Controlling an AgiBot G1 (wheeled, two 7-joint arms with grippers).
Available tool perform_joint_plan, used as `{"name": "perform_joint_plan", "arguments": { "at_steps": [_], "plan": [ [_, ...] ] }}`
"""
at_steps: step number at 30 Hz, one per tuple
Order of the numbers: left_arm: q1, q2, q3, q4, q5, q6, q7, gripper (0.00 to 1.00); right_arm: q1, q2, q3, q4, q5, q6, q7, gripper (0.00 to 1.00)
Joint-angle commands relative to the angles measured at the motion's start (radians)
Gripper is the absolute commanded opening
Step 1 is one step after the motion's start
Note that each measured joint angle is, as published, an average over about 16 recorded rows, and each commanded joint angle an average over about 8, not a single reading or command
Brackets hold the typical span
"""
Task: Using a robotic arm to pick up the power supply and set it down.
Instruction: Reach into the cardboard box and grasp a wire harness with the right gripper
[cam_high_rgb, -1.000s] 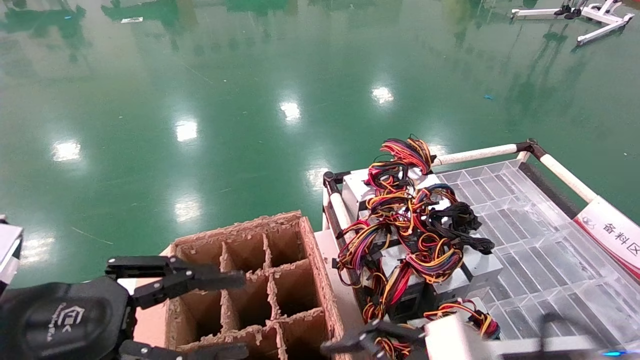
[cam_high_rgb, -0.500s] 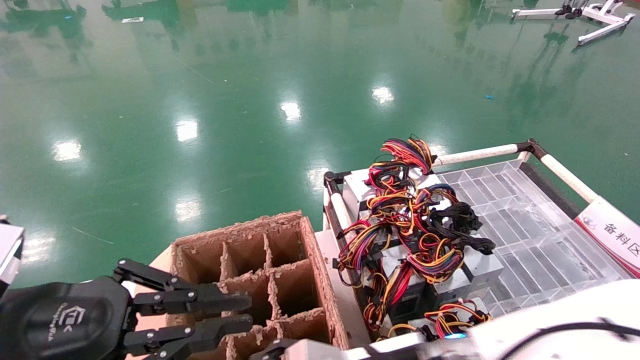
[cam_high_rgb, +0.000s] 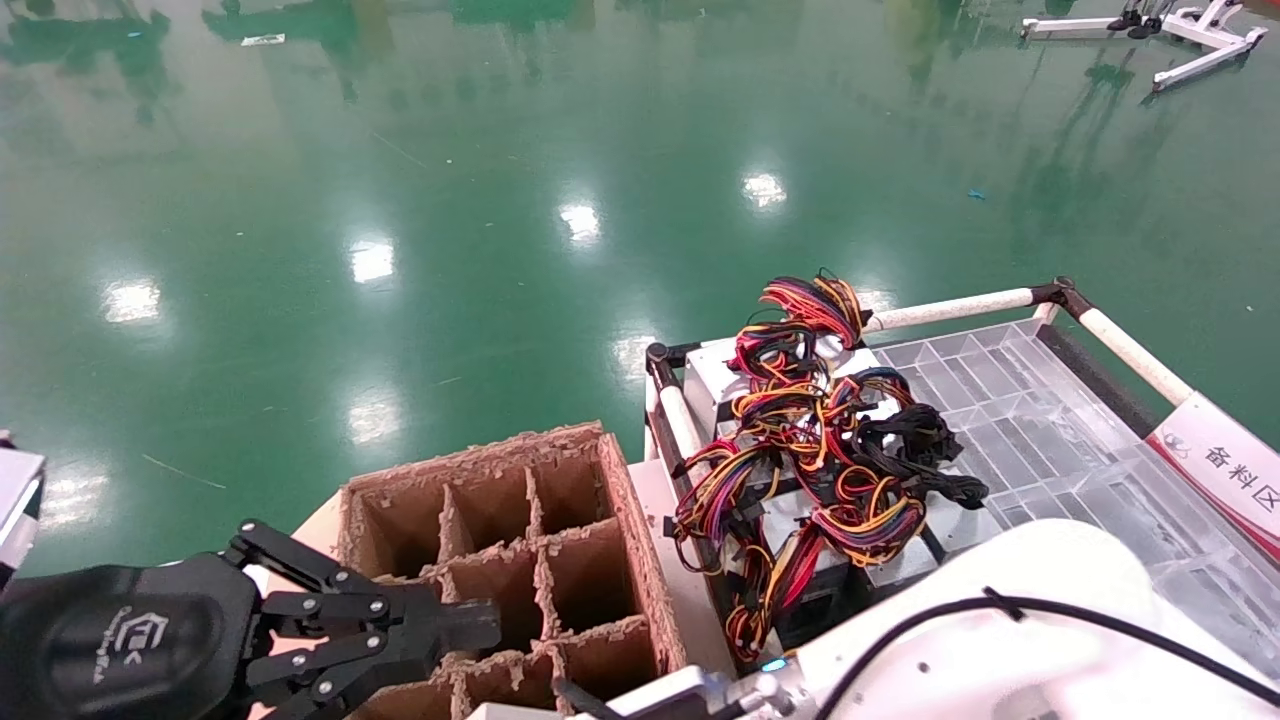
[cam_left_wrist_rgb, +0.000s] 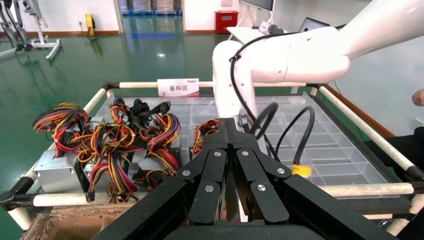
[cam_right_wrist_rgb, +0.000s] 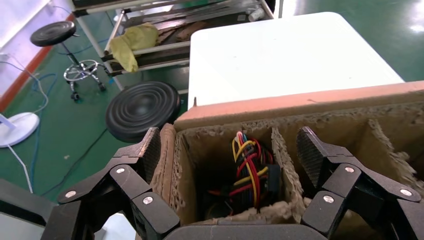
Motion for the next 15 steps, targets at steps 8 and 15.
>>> {"name": "perform_joint_plan", "arguments": {
  "at_steps": [8,15],
  "plan": [
    [0.0,0.0,0.001,0.0,0.0,0.0,0.0,0.31,0.028,-0.056,-0.027,-0.116,-0.023,-0.02,-0.041,0.0],
    [0.0,0.0,0.001,0.0,-0.001,0.0,0.001,0.39,0.035,-0.068,-0.036,-0.168,-0.031,-0.018,-0.06,0.0]
  ]
}}
